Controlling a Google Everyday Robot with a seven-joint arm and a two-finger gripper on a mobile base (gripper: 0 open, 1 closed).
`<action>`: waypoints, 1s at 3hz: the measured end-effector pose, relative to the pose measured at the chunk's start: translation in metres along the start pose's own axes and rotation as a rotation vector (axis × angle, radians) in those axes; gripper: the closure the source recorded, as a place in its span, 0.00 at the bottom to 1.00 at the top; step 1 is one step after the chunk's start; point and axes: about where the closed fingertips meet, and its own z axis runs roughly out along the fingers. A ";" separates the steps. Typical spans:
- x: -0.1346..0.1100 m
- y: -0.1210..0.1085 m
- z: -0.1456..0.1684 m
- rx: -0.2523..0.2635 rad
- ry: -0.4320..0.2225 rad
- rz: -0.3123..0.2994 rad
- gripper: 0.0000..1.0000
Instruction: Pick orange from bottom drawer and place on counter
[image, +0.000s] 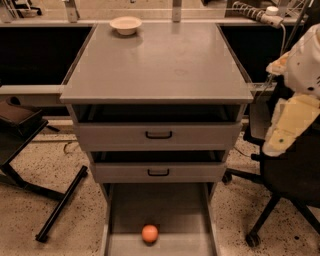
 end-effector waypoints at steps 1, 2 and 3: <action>-0.001 0.016 0.062 -0.035 -0.064 0.022 0.00; 0.000 0.048 0.163 -0.137 -0.117 0.088 0.00; -0.008 0.077 0.257 -0.216 -0.158 0.160 0.00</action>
Offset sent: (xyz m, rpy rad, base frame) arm 0.0615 0.0830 -0.3043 0.3379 0.0353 -0.1005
